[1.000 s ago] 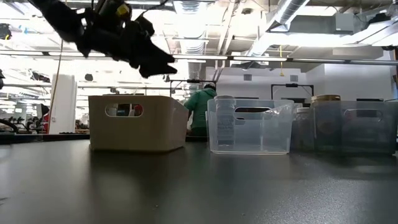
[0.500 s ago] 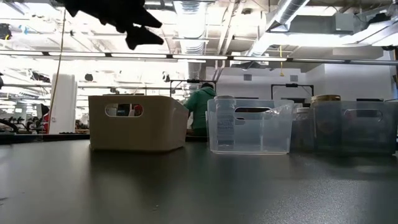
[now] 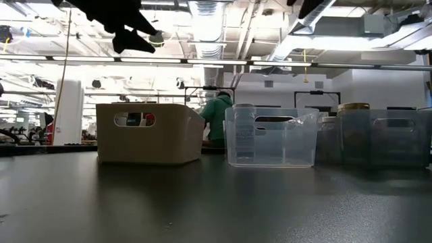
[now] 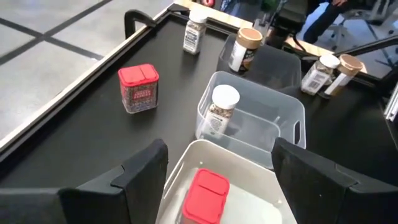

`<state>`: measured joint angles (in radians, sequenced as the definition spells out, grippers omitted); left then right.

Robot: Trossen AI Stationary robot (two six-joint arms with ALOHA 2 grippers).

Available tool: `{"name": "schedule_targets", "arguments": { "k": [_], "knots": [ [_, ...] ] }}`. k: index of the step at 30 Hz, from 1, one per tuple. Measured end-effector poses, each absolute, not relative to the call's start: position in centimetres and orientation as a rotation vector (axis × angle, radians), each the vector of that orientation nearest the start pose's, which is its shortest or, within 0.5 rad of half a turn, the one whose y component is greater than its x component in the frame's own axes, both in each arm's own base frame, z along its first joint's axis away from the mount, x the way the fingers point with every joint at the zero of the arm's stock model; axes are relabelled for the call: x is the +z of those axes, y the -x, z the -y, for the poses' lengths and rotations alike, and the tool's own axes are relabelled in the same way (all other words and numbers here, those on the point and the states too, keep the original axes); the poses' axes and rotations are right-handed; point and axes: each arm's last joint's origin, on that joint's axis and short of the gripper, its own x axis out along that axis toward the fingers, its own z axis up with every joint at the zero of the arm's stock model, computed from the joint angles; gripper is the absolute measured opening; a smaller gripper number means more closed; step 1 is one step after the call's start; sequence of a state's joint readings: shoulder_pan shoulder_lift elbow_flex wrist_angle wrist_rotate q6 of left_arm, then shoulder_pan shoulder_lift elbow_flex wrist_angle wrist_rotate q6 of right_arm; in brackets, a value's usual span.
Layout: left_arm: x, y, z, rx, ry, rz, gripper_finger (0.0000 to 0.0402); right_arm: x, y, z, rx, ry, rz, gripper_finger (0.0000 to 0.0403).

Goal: Sort spices by type
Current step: Put the top right white seasoning bottle into the transparent bin

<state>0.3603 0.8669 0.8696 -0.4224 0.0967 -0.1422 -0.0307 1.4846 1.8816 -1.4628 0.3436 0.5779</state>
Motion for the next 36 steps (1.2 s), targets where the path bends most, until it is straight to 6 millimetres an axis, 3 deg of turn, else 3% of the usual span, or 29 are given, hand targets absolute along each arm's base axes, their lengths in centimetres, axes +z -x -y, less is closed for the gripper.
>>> {"name": "schedule_targets", "arguments": {
  "k": [6,13,22,29,36],
  "knots": [
    [32.8,-16.2,-5.8,0.287,0.235,-0.395,0.0275,43.2,-23.2,2.0,-0.859,-0.426,-0.904,0.0311],
    [33.0,-16.1,-5.8,0.287,0.235,-0.385,0.0275,43.0,-22.5,2.6,-0.992,-0.532,-0.800,0.0310],
    [33.0,-16.1,-5.8,0.283,0.211,-0.387,0.0275,40.7,-20.4,3.0,-1.132,-0.690,-0.771,0.0292],
    [33.0,-16.1,-5.8,0.281,0.205,-0.387,0.0275,39.0,-19.2,0.8,-1.069,-0.870,-0.851,0.0290],
    [33.0,-16.1,-5.8,0.281,0.204,-0.386,0.0275,37.6,-18.7,-1.3,-1.026,-0.915,-0.921,0.0290]
  ]
}}
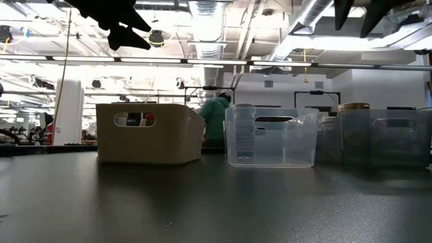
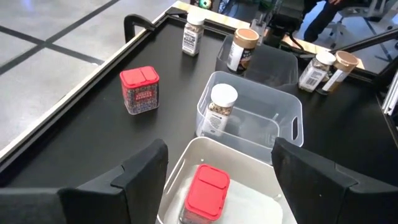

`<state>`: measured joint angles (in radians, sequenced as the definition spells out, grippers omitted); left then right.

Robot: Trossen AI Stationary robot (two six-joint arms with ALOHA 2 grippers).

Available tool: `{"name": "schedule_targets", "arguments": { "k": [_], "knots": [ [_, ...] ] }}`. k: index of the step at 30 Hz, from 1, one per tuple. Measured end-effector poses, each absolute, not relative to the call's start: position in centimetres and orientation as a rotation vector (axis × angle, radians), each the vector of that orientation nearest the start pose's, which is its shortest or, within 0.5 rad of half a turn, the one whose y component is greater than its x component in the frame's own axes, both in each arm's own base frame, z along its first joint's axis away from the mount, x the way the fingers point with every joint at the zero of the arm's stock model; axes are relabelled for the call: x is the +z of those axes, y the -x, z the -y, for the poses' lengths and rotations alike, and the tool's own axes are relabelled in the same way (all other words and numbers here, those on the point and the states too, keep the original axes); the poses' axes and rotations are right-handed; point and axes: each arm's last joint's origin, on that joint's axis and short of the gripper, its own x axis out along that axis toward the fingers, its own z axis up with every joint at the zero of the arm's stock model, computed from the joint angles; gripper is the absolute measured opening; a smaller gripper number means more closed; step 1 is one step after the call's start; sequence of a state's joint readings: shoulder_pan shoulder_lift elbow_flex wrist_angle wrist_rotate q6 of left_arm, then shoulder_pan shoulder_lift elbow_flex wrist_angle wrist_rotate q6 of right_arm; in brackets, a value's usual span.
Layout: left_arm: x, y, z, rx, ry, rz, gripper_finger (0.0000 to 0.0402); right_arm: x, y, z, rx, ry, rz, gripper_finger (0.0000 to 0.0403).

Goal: Sort spices by type
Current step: Put the top right white seasoning bottle into the transparent bin

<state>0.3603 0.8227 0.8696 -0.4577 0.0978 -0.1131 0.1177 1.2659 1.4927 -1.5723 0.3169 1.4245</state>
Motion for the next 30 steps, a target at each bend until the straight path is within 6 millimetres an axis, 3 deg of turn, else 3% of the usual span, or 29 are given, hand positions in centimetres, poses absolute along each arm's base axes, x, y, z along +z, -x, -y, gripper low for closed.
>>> {"name": "schedule_targets", "arguments": {
  "k": [5,11,17,25,30],
  "knots": [
    [33.0,-16.1,-5.8,0.281,0.204,-0.386,0.0275,36.3,-18.7,-1.3,-1.090,-0.913,-0.916,0.0290],
    [33.0,-16.1,-5.8,0.282,0.206,-0.383,0.0275,34.3,-17.5,1.3,-1.277,-0.957,-0.881,0.0290],
    [33.0,-16.1,-5.8,0.283,0.208,-0.382,0.0275,33.7,-16.6,4.7,-1.412,-0.974,-0.825,0.0290],
    [33.0,-16.2,-5.8,0.287,0.209,-0.382,0.0275,34.1,-17.6,10.3,-1.360,-0.897,-0.687,0.0290],
    [32.8,-16.5,-6.0,0.299,0.223,-0.388,0.0275,32.8,-17.1,13.8,-1.415,-0.945,-0.764,0.0290]
  ]
}}
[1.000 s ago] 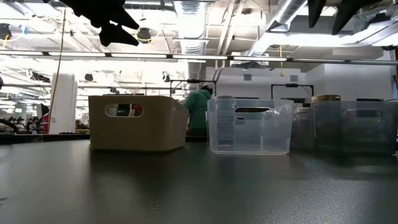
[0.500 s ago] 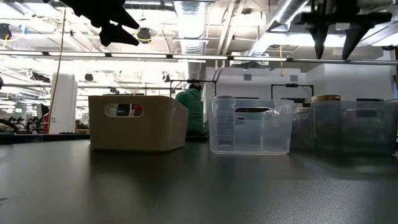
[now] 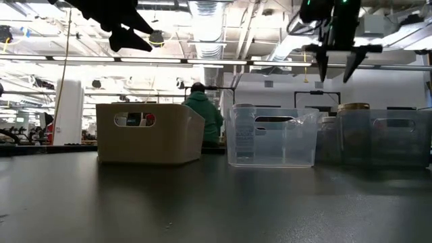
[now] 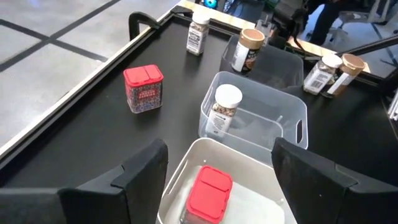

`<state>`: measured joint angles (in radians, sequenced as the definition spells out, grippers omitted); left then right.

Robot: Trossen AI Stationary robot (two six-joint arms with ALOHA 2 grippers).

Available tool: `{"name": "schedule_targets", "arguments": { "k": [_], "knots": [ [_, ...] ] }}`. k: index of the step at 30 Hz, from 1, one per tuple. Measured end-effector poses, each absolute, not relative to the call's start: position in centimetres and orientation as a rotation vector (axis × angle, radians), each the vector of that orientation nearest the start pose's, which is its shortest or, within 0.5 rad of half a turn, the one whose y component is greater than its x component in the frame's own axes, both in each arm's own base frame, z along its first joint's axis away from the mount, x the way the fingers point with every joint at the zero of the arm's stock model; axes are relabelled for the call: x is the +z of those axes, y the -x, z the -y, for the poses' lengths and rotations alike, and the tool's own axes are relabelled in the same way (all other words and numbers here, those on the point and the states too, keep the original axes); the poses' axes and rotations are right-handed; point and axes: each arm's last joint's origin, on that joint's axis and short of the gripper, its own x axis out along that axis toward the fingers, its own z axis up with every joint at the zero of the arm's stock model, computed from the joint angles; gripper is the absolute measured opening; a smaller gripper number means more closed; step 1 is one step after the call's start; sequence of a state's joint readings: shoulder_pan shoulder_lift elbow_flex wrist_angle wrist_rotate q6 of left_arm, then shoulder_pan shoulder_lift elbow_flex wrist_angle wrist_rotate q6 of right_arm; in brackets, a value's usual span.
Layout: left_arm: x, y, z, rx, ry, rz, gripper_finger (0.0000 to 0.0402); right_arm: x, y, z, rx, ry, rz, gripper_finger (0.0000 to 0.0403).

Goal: Sort spices by type
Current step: Put the top right white seasoning bottle into the transparent bin

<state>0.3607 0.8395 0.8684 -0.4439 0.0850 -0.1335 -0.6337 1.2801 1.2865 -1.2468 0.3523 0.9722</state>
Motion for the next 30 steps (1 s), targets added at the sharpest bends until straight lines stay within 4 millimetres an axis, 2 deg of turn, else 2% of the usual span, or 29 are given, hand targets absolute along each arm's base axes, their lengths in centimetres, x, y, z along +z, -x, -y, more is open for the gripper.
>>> {"name": "schedule_targets", "arguments": {
  "k": [6,13,19,30],
  "knots": [
    [32.7,-16.6,-6.1,0.331,0.223,-0.391,0.0275,30.7,-17.8,16.8,-1.406,-0.943,-0.890,0.0290],
    [32.7,-16.6,-6.2,0.368,0.203,-0.393,0.0275,28.3,-18.7,19.0,-1.405,-0.998,-0.985,0.0291],
    [32.7,-16.6,-6.2,0.369,0.193,-0.396,0.0275,26.4,-19.0,20.4,-1.378,-1.037,-1.079,0.0291],
    [32.6,-16.5,-6.2,0.370,0.194,-0.408,0.0275,24.4,-18.7,22.2,-1.343,-1.092,-1.179,0.0291]
  ]
}}
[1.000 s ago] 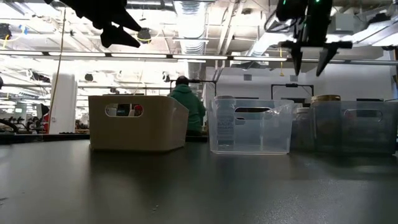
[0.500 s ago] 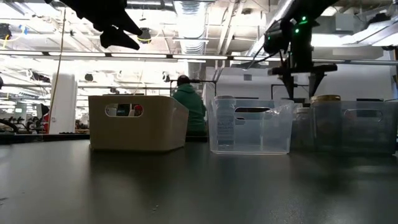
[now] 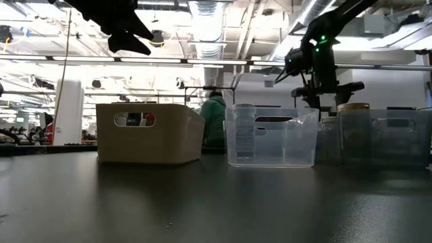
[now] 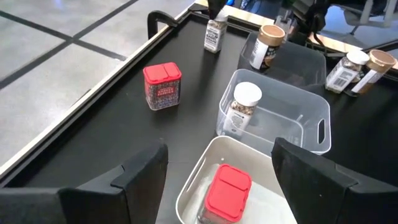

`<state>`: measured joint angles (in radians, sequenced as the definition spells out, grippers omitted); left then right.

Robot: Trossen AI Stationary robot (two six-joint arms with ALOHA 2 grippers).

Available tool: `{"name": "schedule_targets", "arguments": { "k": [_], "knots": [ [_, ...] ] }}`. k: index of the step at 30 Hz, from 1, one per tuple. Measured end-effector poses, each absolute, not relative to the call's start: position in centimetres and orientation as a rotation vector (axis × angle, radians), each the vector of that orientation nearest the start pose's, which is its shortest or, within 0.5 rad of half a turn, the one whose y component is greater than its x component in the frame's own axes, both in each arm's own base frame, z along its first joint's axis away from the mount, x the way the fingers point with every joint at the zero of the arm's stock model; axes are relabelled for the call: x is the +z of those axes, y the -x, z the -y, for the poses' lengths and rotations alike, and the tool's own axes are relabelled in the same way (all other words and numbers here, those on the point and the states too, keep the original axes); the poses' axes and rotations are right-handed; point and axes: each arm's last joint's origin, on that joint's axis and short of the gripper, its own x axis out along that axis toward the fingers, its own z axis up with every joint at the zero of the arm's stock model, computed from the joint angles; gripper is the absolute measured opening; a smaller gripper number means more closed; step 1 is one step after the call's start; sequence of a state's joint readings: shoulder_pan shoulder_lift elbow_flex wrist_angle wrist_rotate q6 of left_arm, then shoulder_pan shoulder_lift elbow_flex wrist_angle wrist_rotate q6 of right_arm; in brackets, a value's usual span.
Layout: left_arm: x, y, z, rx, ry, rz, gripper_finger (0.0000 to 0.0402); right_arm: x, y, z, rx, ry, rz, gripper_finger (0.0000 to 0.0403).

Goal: Sort spices by type
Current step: Put the top right white seasoning bottle into the transparent bin

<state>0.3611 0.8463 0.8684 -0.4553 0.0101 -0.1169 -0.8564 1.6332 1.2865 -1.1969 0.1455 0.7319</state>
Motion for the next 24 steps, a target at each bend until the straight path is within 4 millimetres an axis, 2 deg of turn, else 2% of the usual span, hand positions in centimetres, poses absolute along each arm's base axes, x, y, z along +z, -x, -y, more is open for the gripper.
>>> {"name": "schedule_targets", "arguments": {
  "k": [3,14,24],
  "knots": [
    [32.6,-16.5,-6.2,0.372,0.195,-0.408,0.0275,23.5,-18.7,22.6,-1.311,-1.143,-1.212,0.0291],
    [32.6,-16.5,-6.2,0.387,0.195,-0.411,0.0275,20.9,-19.4,23.5,-1.286,-1.165,-1.322,0.0287],
    [32.6,-16.5,-6.3,0.417,0.188,-0.409,0.0275,20.9,-19.5,23.5,-1.279,-1.164,-1.322,0.0225]
  ]
}}
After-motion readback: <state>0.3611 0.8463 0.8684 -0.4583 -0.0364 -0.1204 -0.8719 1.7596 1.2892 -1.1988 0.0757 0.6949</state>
